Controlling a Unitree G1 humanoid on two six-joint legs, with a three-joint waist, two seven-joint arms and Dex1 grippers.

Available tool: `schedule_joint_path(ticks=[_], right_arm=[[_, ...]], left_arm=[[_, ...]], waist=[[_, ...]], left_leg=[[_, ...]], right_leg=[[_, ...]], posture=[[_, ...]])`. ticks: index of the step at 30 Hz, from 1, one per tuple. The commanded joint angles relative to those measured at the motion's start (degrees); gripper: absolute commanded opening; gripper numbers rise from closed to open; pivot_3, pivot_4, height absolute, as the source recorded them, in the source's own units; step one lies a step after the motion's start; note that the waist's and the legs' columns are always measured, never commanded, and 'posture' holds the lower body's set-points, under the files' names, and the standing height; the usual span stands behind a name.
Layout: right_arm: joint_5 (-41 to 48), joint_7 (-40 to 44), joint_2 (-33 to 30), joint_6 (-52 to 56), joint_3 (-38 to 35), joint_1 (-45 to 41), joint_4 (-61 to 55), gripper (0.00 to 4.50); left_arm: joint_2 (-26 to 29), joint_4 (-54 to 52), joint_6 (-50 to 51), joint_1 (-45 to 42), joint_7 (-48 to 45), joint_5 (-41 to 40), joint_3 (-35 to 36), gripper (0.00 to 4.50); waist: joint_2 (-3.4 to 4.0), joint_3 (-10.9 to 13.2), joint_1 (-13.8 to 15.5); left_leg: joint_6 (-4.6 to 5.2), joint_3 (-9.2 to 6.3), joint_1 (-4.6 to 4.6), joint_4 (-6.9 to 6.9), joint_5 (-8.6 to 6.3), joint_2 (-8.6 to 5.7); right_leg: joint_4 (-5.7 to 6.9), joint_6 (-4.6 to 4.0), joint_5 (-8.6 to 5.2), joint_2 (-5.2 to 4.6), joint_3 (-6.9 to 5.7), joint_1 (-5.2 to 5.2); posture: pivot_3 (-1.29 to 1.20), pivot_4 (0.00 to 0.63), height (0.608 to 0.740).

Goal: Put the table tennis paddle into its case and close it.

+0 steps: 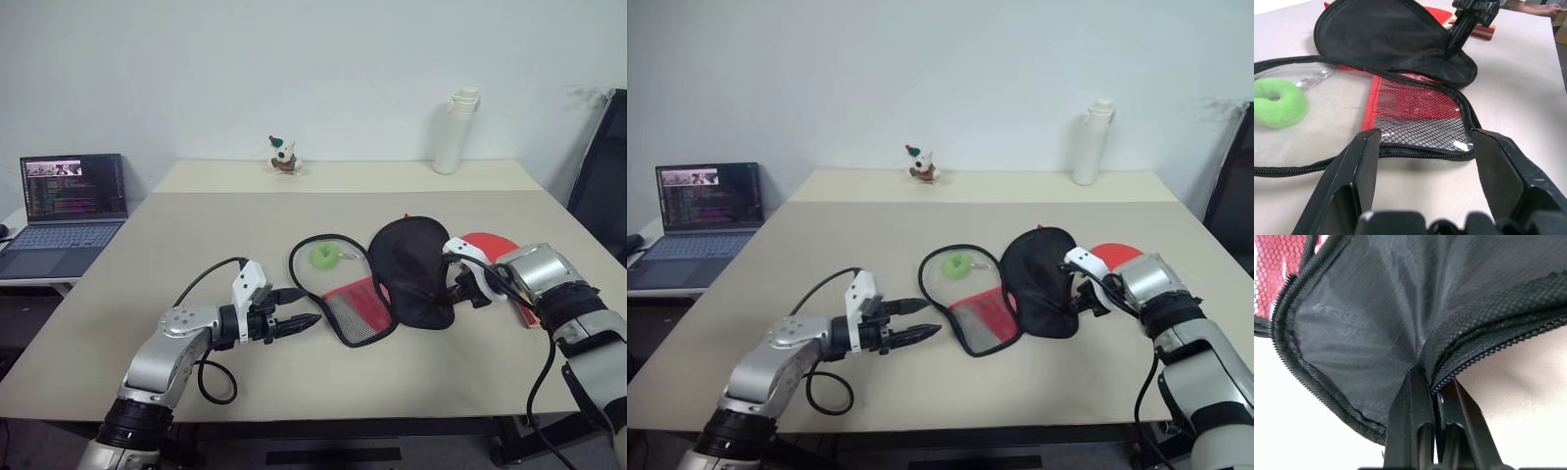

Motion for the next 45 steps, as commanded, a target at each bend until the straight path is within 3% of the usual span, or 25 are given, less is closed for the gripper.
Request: schedule_joint_path(ticks=[1,4,10,16,19,22,23,31,45], right_arm=[[-1.56,-1.87,0.58,-1.66,-2.79,-2.41,1.07,0.01],[-2.21,-2.19,0.80,-1.90,-3.64,-2.48,1.53,0.69],[-2.66,-3.38,-2.47,-3.37,-6.68,-0.37,-3.22,2.74],[2.23,-8.19,-7.09,0.70,-18.78,1.69,-11.84,2.74],[2.91,-12.21,-9.83,2.58,-24.23,6.50,-16.41,3.36],[2.35,-17.42,-11.04,3.45,-28.13,12.23,-19.41,4.35],[2.41,-19.78,-10.78,4.00,-29.86,13.92,-19.98,4.46],[3.14,-30.49,-7.28,3.70,-35.56,21.55,-20.08,4.46],[1.99,-38.73,0.46,-8.42,-34.59,15.93,0.16,4.46]], left_arm=[[-0.28,-0.43,-1.42,-1.09,-0.46,0.22,-0.23,3.17],[-0.50,-0.32,-1.53,-1.38,-0.61,0.20,-0.45,3.17],[-0.89,-0.74,-1.22,-2.37,-0.78,-0.45,-0.35,3.17],[-1.51,-1.65,-0.95,-3.38,-0.41,-0.89,-0.23,3.17],[-1.95,-2.00,-0.68,-4.35,-0.63,-1.27,-0.34,3.17],[-2.48,-1.72,-0.53,-6.17,-1.14,-1.79,-0.52,3.17],[-2.82,-1.83,-0.12,-7.09,-1.22,-2.26,-0.54,3.17],[-3.81,-0.23,-0.12,-11.81,-2.50,-2.20,-1.63,3.17],[-2.84,0.53,-0.66,-11.42,-3.08,-0.97,-1.63,3.17]], waist=[[0.00,0.00,0.00],[0.00,0.00,0.00],[0.02,0.01,0.00],[0.09,0.06,0.07],[0.09,0.06,0.15],[0.08,0.06,0.34],[0.08,0.06,0.35],[0.08,0.06,-0.29],[-0.01,0.02,-0.48]], left_leg=[[0.00,0.00,0.00,0.00,0.00,0.00],[0.00,-0.01,0.01,0.01,0.00,0.00],[0.00,0.00,0.00,0.00,0.00,-0.01],[0.00,0.03,-0.03,0.00,0.00,-0.03],[0.00,0.08,-0.04,-0.01,0.00,-0.03],[0.00,0.08,-0.05,0.00,0.00,-0.03],[0.00,0.14,-0.02,0.01,0.00,-0.03],[0.00,0.64,0.13,0.02,0.00,-0.05],[0.00,1.30,0.25,0.06,0.00,-0.05]], right_leg=[[0.01,0.00,0.00,0.00,0.00,0.00],[0.02,-0.24,0.14,0.00,0.00,0.00],[0.02,-0.24,0.14,0.00,-0.01,-0.03],[0.00,-0.22,0.14,-0.03,0.01,-0.06],[-0.02,-0.19,0.11,-0.01,0.00,-0.04],[-0.04,-0.09,0.05,-0.01,0.02,0.03],[-0.03,0.02,-0.01,-0.01,0.04,0.05],[0.06,0.05,0.01,0.05,0.27,0.03],[0.03,0.20,0.32,0.38,1.35,-0.19]], posture=[[0.00,0.150,0.740],[0.00,0.150,0.740],[0.00,0.150,0.740],[0.00,0.150,0.740],[0.00,0.150,0.740],[0.00,0.150,0.740],[0.00,0.150,0.740],[0.00,0.150,0.740],[0.00,0.150,0.740]])
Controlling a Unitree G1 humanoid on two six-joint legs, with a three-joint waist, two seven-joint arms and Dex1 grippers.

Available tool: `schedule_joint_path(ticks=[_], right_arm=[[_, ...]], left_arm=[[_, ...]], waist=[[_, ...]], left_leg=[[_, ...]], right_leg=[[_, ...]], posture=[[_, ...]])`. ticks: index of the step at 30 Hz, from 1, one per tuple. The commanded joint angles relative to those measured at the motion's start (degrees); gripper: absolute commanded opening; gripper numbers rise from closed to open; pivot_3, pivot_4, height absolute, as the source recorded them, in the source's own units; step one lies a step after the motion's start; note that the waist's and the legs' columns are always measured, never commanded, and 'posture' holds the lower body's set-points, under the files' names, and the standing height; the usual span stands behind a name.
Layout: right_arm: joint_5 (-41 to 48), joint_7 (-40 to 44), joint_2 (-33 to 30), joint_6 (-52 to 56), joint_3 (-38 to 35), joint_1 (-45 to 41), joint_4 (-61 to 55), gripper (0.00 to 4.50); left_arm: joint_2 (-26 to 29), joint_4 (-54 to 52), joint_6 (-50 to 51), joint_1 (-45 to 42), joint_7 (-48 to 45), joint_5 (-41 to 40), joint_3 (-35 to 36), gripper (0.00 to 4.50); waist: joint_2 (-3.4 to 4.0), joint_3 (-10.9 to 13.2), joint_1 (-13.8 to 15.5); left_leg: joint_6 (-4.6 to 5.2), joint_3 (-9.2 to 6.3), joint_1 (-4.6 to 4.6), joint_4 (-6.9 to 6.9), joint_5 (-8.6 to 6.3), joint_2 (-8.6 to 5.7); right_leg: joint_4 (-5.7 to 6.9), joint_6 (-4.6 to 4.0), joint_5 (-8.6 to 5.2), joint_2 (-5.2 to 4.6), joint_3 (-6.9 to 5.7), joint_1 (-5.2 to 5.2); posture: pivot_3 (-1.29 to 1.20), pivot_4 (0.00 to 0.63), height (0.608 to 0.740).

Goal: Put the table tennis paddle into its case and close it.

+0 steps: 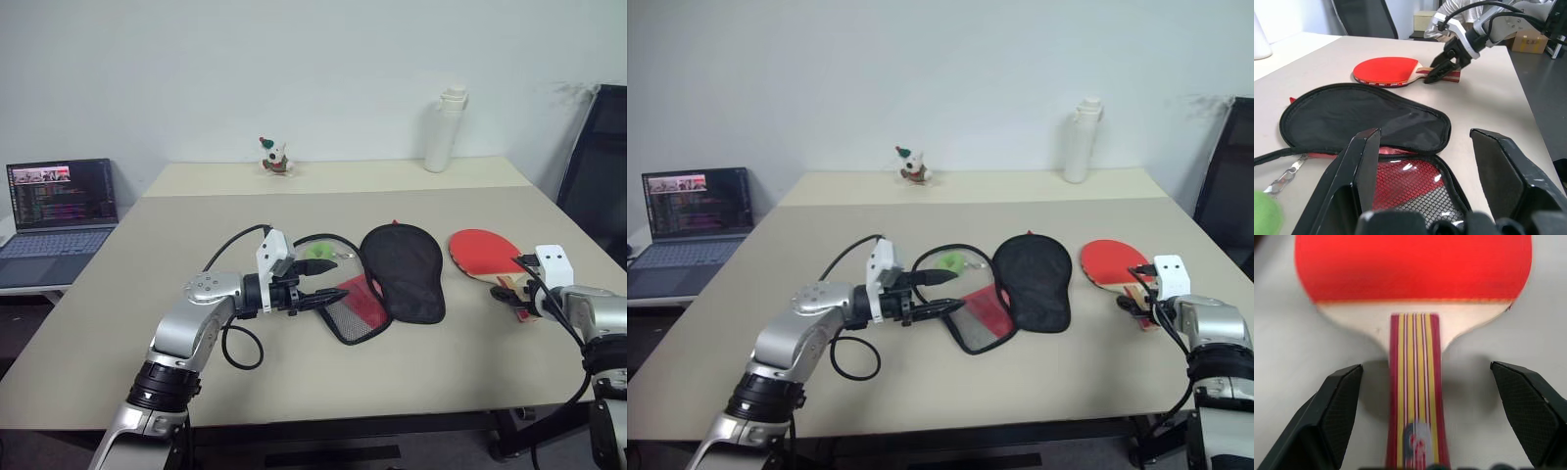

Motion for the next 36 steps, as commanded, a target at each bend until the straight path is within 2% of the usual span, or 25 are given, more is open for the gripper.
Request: schedule_joint_path(ticks=[1,2,6,14,17,19,23,27,32,36], right_arm=[[-0.67,-2.30,1.21,-3.25,-0.30,-1.11,3.26,4.46],[-0.58,-2.46,1.42,-3.55,-0.35,-1.06,3.60,4.46],[0.09,-2.85,2.18,-3.41,-0.67,0.10,3.17,3.62],[2.05,-5.72,3.23,-1.90,-3.51,1.05,-3.07,1.20],[3.14,-7.16,3.12,0.18,-5.28,1.48,-9.08,1.12],[6.42,-9.64,4.55,6.25,-8.38,1.61,-20.03,1.12],[10.76,-15.60,11.08,16.49,-11.32,2.40,-36.99,1.12],[12.42,-21.01,20.13,22.86,-9.16,4.19,-47.91,1.12],[11.82,-25.24,28.39,25.37,-5.41,6.57,-52.45,1.12],[10.76,-27.94,32.32,23.47,-4.10,6.71,-49.70,1.12]], left_arm=[[0.99,-1.37,-0.71,-0.05,-0.17,0.04,0.87,3.17],[1.15,-1.53,-0.69,0.20,-0.09,0.04,0.99,3.17],[1.91,-2.44,-0.53,1.65,0.46,-0.16,1.47,3.17],[3.35,-3.00,-0.36,3.59,1.29,-0.52,2.60,3.17],[4.04,-3.53,-0.19,4.52,1.54,-0.74,3.02,3.17],[4.54,-4.23,0.20,5.81,2.03,-1.20,3.74,3.17],[4.58,-5.01,0.45,7.31,2.48,-1.52,4.21,3.17],[4.05,-5.32,0.73,7.33,2.69,-1.59,3.73,3.17],[3.69,-4.71,0.47,6.66,2.47,-1.24,3.29,3.17],[3.37,-4.34,-0.12,6.81,2.21,-0.93,2.93,3.17]], waist=[[-0.09,-0.05,-0.02],[-0.12,-0.07,-0.07],[-0.16,-0.10,-0.16],[-0.23,-0.14,-0.04],[-0.21,-0.13,-0.03],[-0.10,-0.06,-0.02],[0.04,0.02,-0.25],[0.03,0.01,0.02],[0.02,0.00,0.23],[0.01,0.00,0.37]], left_leg=[[0.00,0.06,0.02,0.01,0.00,0.00],[0.00,0.10,0.07,0.02,0.00,0.00],[0.00,0.12,0.19,0.03,0.00,0.02],[0.00,0.12,0.15,0.05,0.00,0.08],[0.00,0.12,0.02,0.04,0.00,0.08],[0.00,0.11,-0.10,0.02,0.00,0.10],[0.00,0.08,-0.23,-0.05,0.00,0.15],[0.00,-0.08,-0.23,-0.04,0.00,0.16],[0.00,-0.09,-0.25,-0.04,0.00,0.18],[0.00,-0.05,-0.30,-0.02,0.00,0.12]], right_leg=[[0.00,0.03,0.02,0.00,0.04,0.01],[0.00,0.05,0.06,0.01,0.08,0.02],[-0.01,0.13,0.15,0.01,0.17,0.08],[-0.06,0.18,0.19,-0.02,0.19,0.09],[-0.05,0.18,0.19,-0.03,0.23,-0.05],[-0.05,0.17,0.18,-0.03,0.22,-0.16],[0.03,0.17,0.19,0.01,0.33,-0.43],[0.00,0.17,0.18,0.05,0.16,-0.35],[-0.03,0.17,0.18,-0.04,0.17,-0.34],[-0.07,0.18,0.19,-0.20,0.15,-0.34]], posture=[[0.00,0.150,0.740],[0.00,0.150,0.740],[0.00,0.150,0.740],[0.00,0.150,0.740],[0.00,0.150,0.740],[0.00,0.150,0.740],[0.00,0.150,0.740],[0.00,0.150,0.740],[0.00,0.150,0.740],[0.00,0.150,0.740]])
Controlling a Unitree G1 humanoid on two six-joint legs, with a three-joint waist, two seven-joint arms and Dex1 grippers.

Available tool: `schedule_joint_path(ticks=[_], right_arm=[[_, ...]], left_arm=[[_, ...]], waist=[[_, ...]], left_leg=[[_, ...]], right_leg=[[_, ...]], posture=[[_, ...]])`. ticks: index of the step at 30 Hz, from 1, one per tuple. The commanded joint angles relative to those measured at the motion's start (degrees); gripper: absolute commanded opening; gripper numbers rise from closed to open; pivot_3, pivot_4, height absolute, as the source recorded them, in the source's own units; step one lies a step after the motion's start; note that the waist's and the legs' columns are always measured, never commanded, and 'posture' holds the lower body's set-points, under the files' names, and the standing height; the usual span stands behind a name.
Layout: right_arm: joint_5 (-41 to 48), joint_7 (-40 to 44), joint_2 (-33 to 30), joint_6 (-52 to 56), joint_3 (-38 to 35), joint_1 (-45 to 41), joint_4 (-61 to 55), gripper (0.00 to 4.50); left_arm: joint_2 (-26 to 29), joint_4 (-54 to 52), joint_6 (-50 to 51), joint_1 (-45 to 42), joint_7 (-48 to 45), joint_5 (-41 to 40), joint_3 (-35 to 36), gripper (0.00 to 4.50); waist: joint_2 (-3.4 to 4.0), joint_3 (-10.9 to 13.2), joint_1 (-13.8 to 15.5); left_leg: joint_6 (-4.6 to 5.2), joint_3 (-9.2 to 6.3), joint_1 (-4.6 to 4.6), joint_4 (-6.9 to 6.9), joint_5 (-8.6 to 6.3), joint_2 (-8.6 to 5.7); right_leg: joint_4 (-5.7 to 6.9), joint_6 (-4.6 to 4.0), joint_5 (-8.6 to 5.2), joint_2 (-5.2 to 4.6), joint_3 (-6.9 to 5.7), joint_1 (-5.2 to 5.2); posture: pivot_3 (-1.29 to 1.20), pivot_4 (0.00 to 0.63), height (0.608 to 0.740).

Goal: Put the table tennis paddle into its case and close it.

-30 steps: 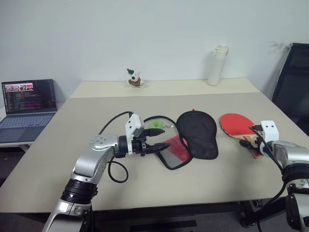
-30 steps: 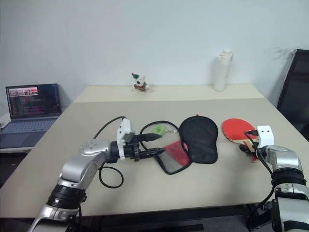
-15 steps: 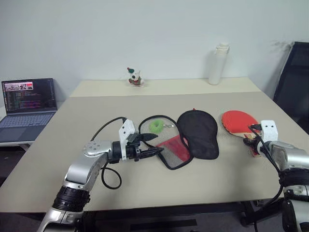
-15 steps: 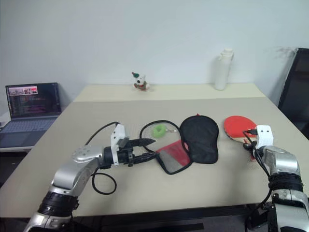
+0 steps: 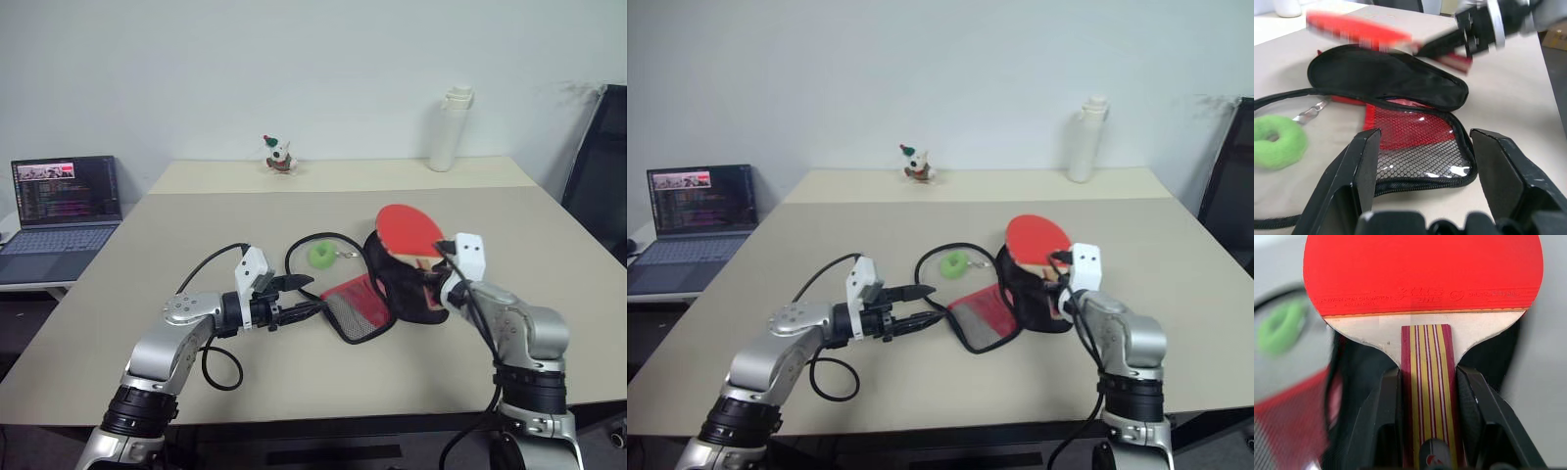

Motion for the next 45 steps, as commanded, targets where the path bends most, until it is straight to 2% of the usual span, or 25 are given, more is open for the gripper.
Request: schedule_joint_path(ticks=[1,10,19,21,23,27,29,31,34,39,40,42,45], right_arm=[[-0.94,-1.99,1.19,-3.53,-0.10,-1.34,-0.49,1.12],[-3.39,-1.84,0.15,-7.82,1.41,-1.40,5.70,1.12],[-4.19,-2.37,1.26,-8.54,2.94,-1.14,6.75,1.12],[-4.20,-2.67,1.68,-8.48,2.82,-1.04,6.46,1.84],[-4.14,-2.71,2.06,-8.26,3.13,-0.84,5.77,2.35],[-4.62,-2.27,1.26,-8.04,4.83,-0.75,3.68,3.82],[-1.80,1.26,0.44,-6.56,5.38,-0.71,0.71,4.46],[2.94,7.41,-2.35,-2.69,6.29,-0.19,-4.87,4.46],[9.10,15.45,-10.04,1.27,5.41,1.14,-13.63,4.46],[16.60,22.05,-18.67,4.56,-0.34,1.57,-18.93,4.46],[17.31,22.55,-19.57,4.64,-0.88,1.71,-19.18,4.50],[18.71,23.64,-21.22,4.68,-1.28,2.40,-20.06,4.50],[20.39,25.51,-23.83,4.28,-0.54,4.15,-22.06,4.50]], left_arm=[[-0.33,-1.80,-1.23,-0.83,-0.40,-0.31,0.06,3.17],[-0.68,-2.33,-1.20,-0.25,0.02,-0.19,0.01,3.17],[-0.42,-2.96,-0.87,0.30,0.29,-0.32,0.22,3.17],[-0.37,-3.02,-0.77,0.36,0.39,-0.33,0.29,3.17],[-0.31,-3.03,-0.67,0.40,0.57,-0.33,0.45,3.17],[0.01,-2.73,-0.45,0.40,1.02,-0.29,1.02,3.17],[0.19,-2.32,-0.26,0.36,1.26,-0.22,1.26,3.17],[0.26,-1.37,-0.02,0.25,1.78,-0.18,1.66,3.17],[1.10,1.56,-0.85,0.05,2.48,1.55,1.72,3.17],[0.38,11.77,-3.69,-1.82,5.58,5.48,1.65,3.17],[0.19,13.99,-4.91,-2.24,5.83,6.53,1.23,2.79],[0.19,17.37,-7.03,-2.87,5.54,8.73,-0.19,2.33],[-0.31,22.02,-9.36,-4.91,5.35,11.79,-1.97,1.11]], waist=[[0.00,0.00,-0.01],[0.00,0.00,-0.17],[0.00,0.00,-0.18],[0.00,0.00,-0.18],[0.00,0.00,-0.18],[0.00,0.00,-0.19],[0.00,0.00,-0.18],[0.00,0.00,-0.16],[0.00,0.00,-0.09],[-0.03,-0.02,-0.02],[-0.05,-0.03,-0.03],[-0.05,-0.03,-0.09],[-0.05,-0.03,-0.06]], left_leg=[[0.00,0.03,0.01,0.00,0.00,-0.01],[0.00,0.02,0.03,-0.01,0.00,0.00],[0.00,0.02,0.04,-0.01,0.00,0.00],[0.00,0.01,0.04,-0.01,0.00,0.01],[0.00,0.00,0.04,-0.01,0.00,0.01],[0.00,0.00,0.04,0.00,0.00,0.02],[0.00,-0.01,0.04,-0.01,0.00,0.02],[0.00,-0.01,0.04,-0.01,0.00,0.02],[0.01,-0.04,0.03,-0.01,-0.01,0.04],[0.01,-0.06,0.08,0.01,-0.01,0.00],[0.01,-0.07,0.10,0.02,-0.01,-0.01],[0.02,-0.06,0.12,0.02,-0.01,-0.04],[0.02,-0.05,0.08,0.00,-0.01,-0.03]], right_leg=[[-0.01,0.02,0.01,-0.02,-0.02,0.00],[0.00,0.03,0.02,0.07,0.00,0.00],[0.00,0.03,0.01,0.10,0.01,0.00],[0.00,0.03,0.01,0.10,0.01,0.00],[0.00,0.03,0.01,0.10,0.01,0.00],[0.01,0.03,0.01,0.10,0.01,0.00],[0.01,0.03,0.01,0.10,0.00,0.00],[0.01,0.03,0.01,0.10,0.00,0.00],[-0.04,0.03,0.01,0.09,-0.04,0.01],[-0.04,0.04,0.01,0.06,-0.13,0.08],[-0.04,0.04,0.01,0.08,-0.15,0.11],[-0.04,0.04,0.01,0.11,-0.14,0.11],[-0.08,0.03,0.01,0.16,-0.10,0.10]], posture=[[0.00,0.150,0.740],[0.00,0.150,0.740],[0.00,0.150,0.740],[0.00,0.150,0.740],[0.00,0.150,0.740],[0.00,0.150,0.740],[0.00,0.150,0.740],[0.00,0.150,0.740],[0.00,0.150,0.740],[0.00,0.150,0.740],[0.00,0.150,0.740],[0.00,0.150,0.740],[0.00,0.150,0.740]])
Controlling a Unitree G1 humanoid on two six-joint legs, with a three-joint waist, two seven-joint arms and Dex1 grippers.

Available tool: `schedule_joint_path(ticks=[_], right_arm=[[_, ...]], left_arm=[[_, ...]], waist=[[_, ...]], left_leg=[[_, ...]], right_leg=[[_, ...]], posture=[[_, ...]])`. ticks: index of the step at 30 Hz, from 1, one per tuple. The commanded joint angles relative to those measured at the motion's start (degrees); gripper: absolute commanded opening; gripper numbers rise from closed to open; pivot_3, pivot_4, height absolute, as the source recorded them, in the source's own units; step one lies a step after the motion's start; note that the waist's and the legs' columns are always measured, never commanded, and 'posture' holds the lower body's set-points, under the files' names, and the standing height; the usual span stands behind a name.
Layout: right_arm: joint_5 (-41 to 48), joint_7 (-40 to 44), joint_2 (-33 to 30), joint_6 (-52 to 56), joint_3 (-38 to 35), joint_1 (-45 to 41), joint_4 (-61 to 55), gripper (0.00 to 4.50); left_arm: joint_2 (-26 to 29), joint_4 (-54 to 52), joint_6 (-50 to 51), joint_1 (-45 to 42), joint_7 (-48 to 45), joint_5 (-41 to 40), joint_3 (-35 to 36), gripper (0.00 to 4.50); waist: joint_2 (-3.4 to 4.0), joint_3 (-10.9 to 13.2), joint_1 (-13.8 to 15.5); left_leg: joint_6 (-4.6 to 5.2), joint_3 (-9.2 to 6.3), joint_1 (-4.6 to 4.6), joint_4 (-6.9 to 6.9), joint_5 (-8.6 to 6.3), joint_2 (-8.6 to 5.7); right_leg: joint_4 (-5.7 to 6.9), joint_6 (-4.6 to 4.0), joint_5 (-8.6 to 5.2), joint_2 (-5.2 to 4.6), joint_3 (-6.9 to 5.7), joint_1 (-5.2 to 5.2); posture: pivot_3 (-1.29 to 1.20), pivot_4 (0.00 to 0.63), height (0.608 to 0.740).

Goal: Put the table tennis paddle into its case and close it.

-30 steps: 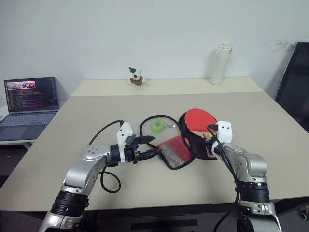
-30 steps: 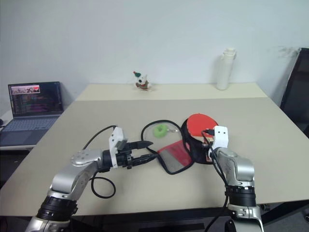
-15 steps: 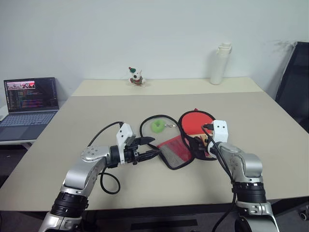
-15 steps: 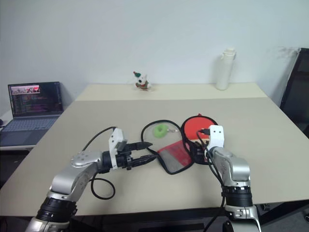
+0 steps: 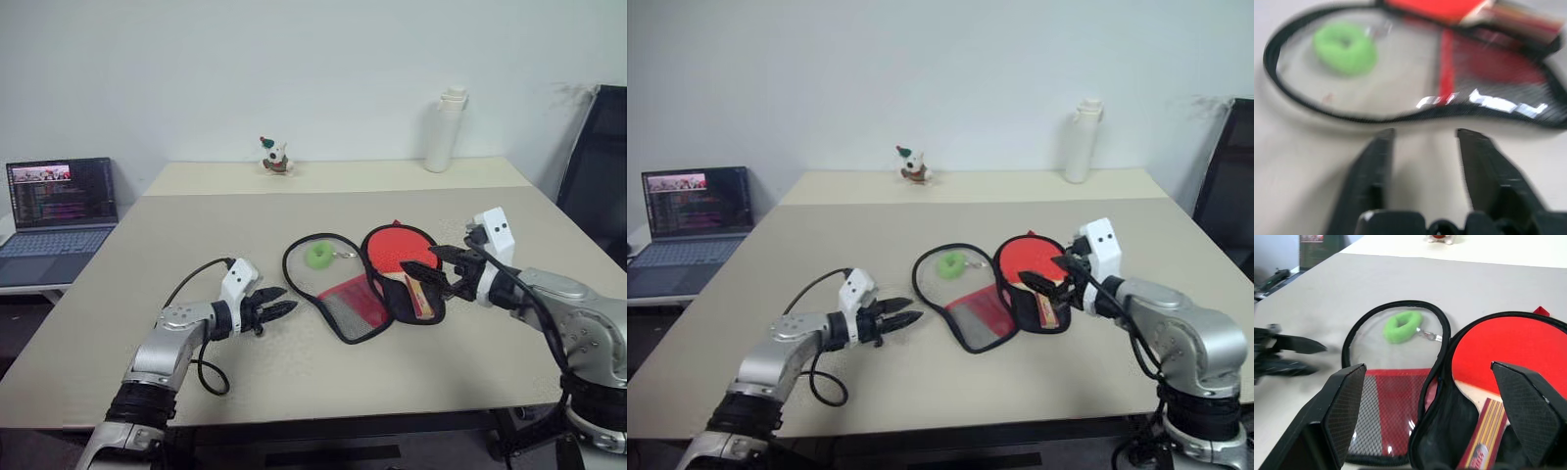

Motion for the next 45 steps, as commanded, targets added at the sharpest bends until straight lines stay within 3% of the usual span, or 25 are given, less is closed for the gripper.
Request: schedule_joint_path(ticks=[1,3,12,17,23,29,34,39,43,45], right_arm=[[2.41,2.07,-2.43,-0.70,-0.07,1.24,-3.95,4.50],[2.31,1.82,-2.96,-1.15,0.36,1.57,-3.87,4.50],[1.07,1.06,-4.61,-4.23,1.61,2.71,-3.17,4.50],[2.00,1.55,-7.09,-4.14,0.44,4.21,-3.82,4.50],[4.43,3.46,-13.27,-2.06,-5.61,7.68,-3.37,4.50],[5.72,2.40,-16.10,0.52,-11.46,8.83,-1.76,4.50],[3.73,0.88,-15.97,-1.31,-9.47,8.07,-0.28,4.50],[-0.69,-1.49,-12.47,-5.85,-4.05,5.34,7.80,4.50],[-6.14,-1.67,-10.77,-11.10,1.99,0.89,18.37,4.50],[-8.74,-1.29,-9.82,-13.73,4.58,-2.01,24.84,4.50]], left_arm=[[-0.65,3.83,-3.58,-3.31,0.30,3.21,-1.25,0.72],[-1.53,6.37,-4.38,-4.84,0.71,4.03,-1.44,0.01],[-14.05,26.15,-14.18,-15.69,4.85,6.32,-0.86,0.01],[-17.82,26.90,-17.39,-21.22,2.42,6.70,-1.69,0.01],[-24.91,30.47,-17.54,-33.56,2.31,6.73,-1.70,0.01],[-32.25,48.14,-23.49,-45.02,10.89,9.92,-0.25,0.01],[-33.22,52.40,-26.75,-47.48,13.87,11.21,0.58,0.01],[-28.64,49.19,-27.97,-43.26,8.57,10.54,1.37,0.01],[-24.37,40.60,-24.91,-36.76,3.89,7.85,3.02,0.01],[-22.23,31.47,-20.83,-31.32,1.80,5.80,3.57,0.01]], waist=[[0.00,0.00,0.12],[-0.01,0.00,0.11],[-0.06,-0.02,0.36],[-0.11,0.01,0.39],[-0.19,0.06,1.03],[-0.21,0.07,1.15],[-0.24,0.10,0.03],[-0.24,0.09,-0.21],[-0.18,0.07,-0.33],[-0.18,0.07,-0.16]], left_leg=[[0.00,0.00,-0.03,-0.01,0.00,0.00],[0.00,0.01,-0.04,0.00,0.00,0.00],[0.00,0.07,-0.08,0.06,0.00,-0.07],[0.00,0.08,-0.12,0.06,0.00,-0.11],[0.00,0.10,-0.18,0.08,0.00,-0.19],[0.05,0.27,-0.13,0.04,-0.04,-0.29],[0.08,0.26,-0.09,-0.01,-0.05,-0.15],[0.07,0.36,-0.02,0.00,-0.04,-0.13],[0.07,0.46,0.03,-0.01,-0.04,-0.09],[0.06,0.48,-0.01,-0.01,-0.04,-0.08]], right_leg=[[-0.01,0.00,0.00,0.00,-0.01,0.00],[-0.02,0.00,0.00,-0.01,0.00,0.00],[-0.10,0.03,0.01,-0.08,-0.06,0.07],[-0.12,0.04,0.02,-0.08,-0.07,0.07],[-0.16,0.06,0.03,-0.07,-0.12,0.08],[-0.31,0.12,0.04,0.00,-0.11,0.09],[-0.26,0.12,0.04,0.15,-0.06,0.03],[-0.16,0.11,0.04,0.18,-0.04,0.03],[-0.11,0.11,0.04,0.19,0.04,-0.01],[-0.09,0.10,0.05,0.19,0.05,-0.06]], posture=[[0.00,0.150,0.740],[0.00,0.150,0.740],[0.00,0.150,0.740],[0.00,0.150,0.740],[0.00,0.150,0.740],[0.00,0.150,0.740],[0.00,0.150,0.740],[0.00,0.150,0.740],[0.00,0.150,0.740],[0.00,0.150,0.740]])
